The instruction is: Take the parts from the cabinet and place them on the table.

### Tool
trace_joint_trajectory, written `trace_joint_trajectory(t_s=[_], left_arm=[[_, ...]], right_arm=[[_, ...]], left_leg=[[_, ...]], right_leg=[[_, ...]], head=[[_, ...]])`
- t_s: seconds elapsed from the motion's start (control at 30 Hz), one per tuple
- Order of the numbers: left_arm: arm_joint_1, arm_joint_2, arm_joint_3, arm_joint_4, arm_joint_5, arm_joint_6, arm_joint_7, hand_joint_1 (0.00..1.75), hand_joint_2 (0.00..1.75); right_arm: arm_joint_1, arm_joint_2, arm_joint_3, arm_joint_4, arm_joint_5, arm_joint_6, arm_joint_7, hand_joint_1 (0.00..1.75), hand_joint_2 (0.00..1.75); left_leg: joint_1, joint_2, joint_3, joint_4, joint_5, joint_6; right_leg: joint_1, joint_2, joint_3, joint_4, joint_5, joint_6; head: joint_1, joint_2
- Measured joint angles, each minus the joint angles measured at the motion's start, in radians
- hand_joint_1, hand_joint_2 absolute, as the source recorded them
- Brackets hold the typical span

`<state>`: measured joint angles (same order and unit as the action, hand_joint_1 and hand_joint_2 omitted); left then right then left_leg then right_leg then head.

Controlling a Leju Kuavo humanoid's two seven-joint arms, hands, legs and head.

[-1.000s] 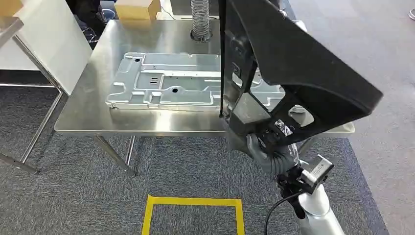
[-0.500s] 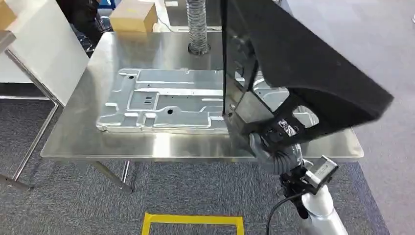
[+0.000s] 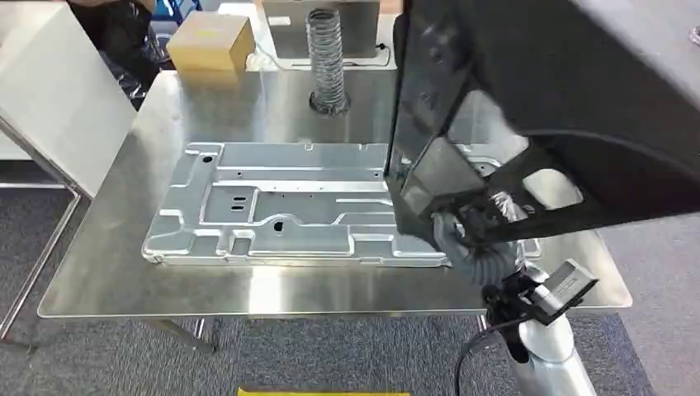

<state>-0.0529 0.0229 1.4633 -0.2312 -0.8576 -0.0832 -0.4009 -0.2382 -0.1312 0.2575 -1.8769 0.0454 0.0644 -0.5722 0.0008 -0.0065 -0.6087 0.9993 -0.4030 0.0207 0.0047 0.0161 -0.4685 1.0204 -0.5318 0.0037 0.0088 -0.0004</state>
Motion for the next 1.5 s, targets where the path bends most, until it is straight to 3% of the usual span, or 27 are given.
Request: trace_joint_trajectory(t_s=[0.07, 0.13, 0.17, 0.2, 0.23, 0.3, 0.33, 0.37, 0.47, 0.53, 0.57, 0.67, 0.7, 0.73, 0.83, 0.87, 0.9, 0.97, 1.03, 1.07, 1.13, 1.17, 1.2, 1.27, 1.33, 1.37, 1.5], left_arm=[[-0.005, 0.0, 0.0, 0.0, 0.0, 0.0, -0.003, 0.0, 0.0], [-0.006, 0.001, 0.0, 0.0, 0.0, 0.0, -0.005, 0.0, 0.0], [-0.006, 0.001, 0.0, 0.0, -0.001, 0.0, -0.005, 0.0, 0.0], [-0.005, 0.001, 0.0, 0.0, -0.001, 0.0, -0.005, 0.0, 0.0], [-0.005, 0.0, 0.0, 0.0, -0.003, 0.0, -0.005, 0.0, 0.0], [-0.007, 0.0, 0.0, 0.0, -0.003, 0.0, -0.005, 0.0, 0.0], [-0.008, 0.0, 0.0, 0.0, -0.003, 0.0, -0.006, 0.0, 0.0], [-0.012, 0.0, 0.0, 0.0, -0.003, 0.0, -0.007, 0.0, 0.0], [-0.015, 0.002, 0.0, 0.0, 0.002, 0.001, -0.008, 0.0, 0.0], [-0.02, 0.003, 0.0, 0.0, 0.005, 0.003, -0.008, 0.0, 0.0], [-0.024, 0.003, 0.0, 0.0, 0.006, 0.003, -0.009, 0.0, 0.0], [-0.024, 0.003, 0.0, 0.0, 0.006, 0.003, -0.01, 0.0, 0.0], [-0.024, 0.002, 0.0, 0.0, 0.004, 0.003, -0.01, 0.0, 0.0], [-0.024, 0.002, 0.0, 0.0, 0.003, 0.003, -0.01, 0.0, 0.0], [-0.023, 0.003, 0.0, 0.0, -0.001, 0.003, -0.01, 0.0, 0.0], [-0.024, 0.003, 0.0, 0.0, -0.003, 0.003, -0.01, 0.0, 0.0], [-0.027, 0.003, 0.0, 0.0, -0.005, 0.003, -0.01, 0.0, 0.0], [-0.029, 0.003, 0.0, 0.0, -0.007, 0.002, -0.01, 0.0, 0.0], [-0.035, 0.001, -0.001, 0.0, -0.008, 0.002, -0.01, 0.0, 0.0], [-0.038, 0.001, -0.001, 0.0, -0.008, 0.002, -0.011, 0.0, 0.0], [-0.037, 0.001, -0.001, 0.0, -0.01, 0.002, -0.011, 0.0, 0.0], [-0.035, 0.001, -0.001, 0.0, -0.011, 0.002, -0.011, 0.0, 0.0], [-0.035, 0.001, -0.001, 0.0, -0.012, 0.002, -0.011, 0.0, 0.0], [-0.034, -0.001, -0.002, 0.0, -0.017, -0.003, -0.015, 0.0, 0.0], [-0.036, -0.004, -0.006, 0.0, -0.022, -0.011, -0.021, 0.0, 0.0], [-0.036, -0.005, -0.008, 0.0, -0.024, -0.015, -0.024, 0.0, 0.0], [-0.034, -0.01, -0.01, 0.001, -0.027, -0.027, -0.039, 0.0, 0.0]], right_arm=[[-0.007, -0.002, -0.012, -0.015, 0.007, -0.012, 0.012, 1.75, 1.75], [-0.007, -0.003, -0.021, -0.021, 0.011, -0.014, 0.018, 1.75, 1.75], [-0.007, -0.005, -0.025, -0.021, 0.025, -0.023, 0.021, 1.75, 1.75], [-0.008, -0.006, -0.029, -0.021, 0.042, -0.034, 0.027, 1.75, 1.75], [-0.015, -0.007, -0.036, -0.02, 0.075, -0.054, 0.045, 1.75, 1.75], [-0.048, -0.01, -0.052, -0.009, 0.147, -0.091, 0.082, 1.75, 1.75], [-0.067, -0.013, -0.063, -0.001, 0.17, -0.104, 0.095, 1.75, 1.75], [-0.09, -0.016, -0.074, 0.012, 0.191, -0.11, 0.11, 1.75, 1.75], [-0.169, -0.025, -0.083, 0.069, 0.316, -0.116, 0.187, 1.75, 1.75], [-0.245, -0.041, -0.07, 0.136, 0.414, -0.095, 0.246, 1.75, 1.75], [-0.288, -0.049, -0.055, 0.18, 0.468, -0.078, 0.268, 1.75, 1.75], [-0.387, -0.057, 0.011, 0.319, 0.587, -0.063, 0.306, 1.75, 1.75], [-0.406, -0.058, 0.039, 0.363, 0.598, -0.066, 0.31, 1.75, 1.75], [-0.42, -0.058, 0.059, 0.39, 0.602, -0.066, 0.312, 1.75, 1.75], [-0.482, -0.058, 0.115, 0.464, 0.635, -0.03, 0.312, 1.75, 1.75], [-0.52, -0.051, 0.15, 0.506, 0.655, -0.01, 0.309, 1.75, 1.75], [-0.555, -0.036, 0.195, 0.559, 0.674, 0.001, 0.307, 1.75, 1.75], [-0.581, -0.002, 0.278, 0.634, 0.685, -0.007, 0.306, 1.75, 1.75], [-0.594, 0.018, 0.333, 0.68, 0.685, -0.014, 0.306, 1.75, 1.75], [-0.606, 0.025, 0.35, 0.698, 0.682, -0.014, 0.302, 1.75, 1.75], [-0.632, 0.036, 0.391, 0.737, 0.681, 0.004, 0.289, 1.75, 1.75], [-0.638, 0.052, 0.42, 0.762, 0.681, 0.023, 0.285, 1.75, 1.75], [-0.639, 0.058, 0.446, 0.784, 0.682, 0.036, 0.282, 1.75, 1.75], [-0.64, 0.093, 0.505, 0.831, 0.671, 0.047, 0.28, 1.75, 1.75], [-0.643, 0.122, 0.54, 0.863, 0.642, 0.058, 0.279, 1.75, 1.75], [-0.65, 0.13, 0.551, 0.881, 0.622, 0.068, 0.279, 1.75, 1.75], [-0.662, 0.158, 0.602, 0.966, 0.555, 0.09, 0.278, 1.75, 1.75]], left_leg=[[0.0, 0.0, 0.016, -0.01, -0.008, 0.01], [0.0, -0.001, 0.024, -0.01, -0.022, 0.011], [0.0, -0.002, 0.031, -0.009, -0.03, 0.01], [0.0, -0.002, 0.04, -0.009, -0.036, 0.01], [0.0, -0.003, 0.053, -0.009, -0.046, 0.009], [0.0, -0.003, 0.077, -0.009, -0.062, 0.004], [0.0, -0.003, 0.075, -0.012, -0.068, 0.001], [-0.001, -0.004, 0.081, -0.01, -0.07, -0.004], [-0.004, -0.001, 0.082, -0.006, -0.07, -0.023], [-0.001, -0.001, 0.067, 0.027, -0.09, -0.03], [0.001, 0.0, 0.036, 0.086, -0.118, -0.036], [0.009, 0.0, -0.09, 0.307, -0.202, -0.053], [0.011, 0.0, -0.11, 0.322, -0.193, -0.055], [0.012, 0.0, -0.102, 0.283, -0.161, -0.057], [0.016, 0.004, 0.0, 0.027, -0.008, -0.056], [0.014, 0.006, 0.001, 0.004, -0.04, -0.049], [0.008, 0.008, -0.001, 0.006, -0.038, -0.036], [0.006, 0.007, 0.003, 0.008, -0.021, -0.027], [0.017, 0.008, 0.007, -0.003, -0.01, -0.013], [0.017, 0.005, 0.005, -0.003, -0.009, -0.007], [0.017, 0.001, 0.005, -0.003, -0.01, -0.005], [0.017, 0.001, 0.005, -0.002, -0.01, -0.005], [0.017, 0.0, 0.005, -0.002, -0.011, -0.006], [0.017, 0.0, 0.006, -0.001, -0.013, -0.008], [0.016, 0.0, 0.005, 0.004, -0.017, -0.015], [0.014, 0.0, 0.002, 0.006, -0.019, -0.019], [0.012, -0.001, 0.006, 0.002, -0.018, -0.041]], right_leg=[[-0.003, -0.004, -0.06, 0.107, -0.023, 0.014], [-0.011, -0.004, -0.156, 0.239, -0.099, 0.025], [-0.013, -0.005, -0.193, 0.277, -0.12, 0.027], [-0.015, -0.005, -0.206, 0.27, -0.106, 0.03], [-0.017, -0.005, -0.201, 0.22, -0.058, 0.028], [-0.017, -0.007, -0.16, 0.057, 0.077, 0.022], [-0.015, -0.009, -0.149, -0.014, 0.129, 0.014], [-0.005, -0.009, -0.149, -0.018, 0.098, 0.009], [-0.002, -0.005, -0.149, -0.022, 0.12, -0.009], [-0.013, -0.005, -0.131, -0.036, 0.122, -0.017], [-0.013, -0.006, -0.13, -0.037, 0.121, -0.022], [-0.01, -0.006, -0.13, -0.035, 0.118, -0.026], [-0.01, -0.006, -0.129, -0.034, 0.117, -0.026], [-0.011, -0.006, -0.128, -0.032, 0.115, -0.025], [-0.011, -0.01, -0.126, -0.02, 0.103, -0.018], [-0.009, -0.008, -0.128, -0.014, 0.104, -0.015], [-0.008, -0.003, -0.136, -0.015, 0.107, -0.009], [-0.008, -0.001, -0.135, -0.018, 0.107, 0.001], [-0.009, -0.004, -0.138, -0.004, 0.09, 0.011], [-0.009, -0.006, -0.159, 0.039, 0.06, 0.014], [-0.013, -0.007, -0.239, 0.212, -0.019, 0.021], [-0.013, -0.007, -0.28, 0.291, -0.044, 0.024], [-0.013, -0.008, -0.299, 0.321, -0.042, 0.025], [-0.014, -0.01, -0.26, 0.227, 0.025, 0.021], [-0.013, -0.011, -0.164, 0.032, 0.111, 0.011], [-0.01, -0.011, -0.145, -0.005, 0.099, 0.006], [-0.003, -0.011, -0.145, -0.014, 0.107, -0.01]], head=[[0.006, 0.0], [0.005, 0.0], [0.006, 0.0], [0.006, 0.0], [0.006, 0.0], [0.005, 0.0], [0.007, 0.0], [0.002, 0.0], [0.005, 0.0], [0.006, 0.0], [-0.004, 0.0], [-0.004, 0.0], [-0.003, 0.0], [-0.003, 0.0], [-0.003, 0.0], [-0.002, 0.0], [-0.003, 0.0], [-0.003, 0.0], [-0.005, 0.0], [-0.001, 0.0], [0.0, 0.0], [0.001, 0.0], [0.002, 0.0], [0.0, 0.0], [0.001, 0.0], [0.0, 0.0], [0.0, 0.0]])
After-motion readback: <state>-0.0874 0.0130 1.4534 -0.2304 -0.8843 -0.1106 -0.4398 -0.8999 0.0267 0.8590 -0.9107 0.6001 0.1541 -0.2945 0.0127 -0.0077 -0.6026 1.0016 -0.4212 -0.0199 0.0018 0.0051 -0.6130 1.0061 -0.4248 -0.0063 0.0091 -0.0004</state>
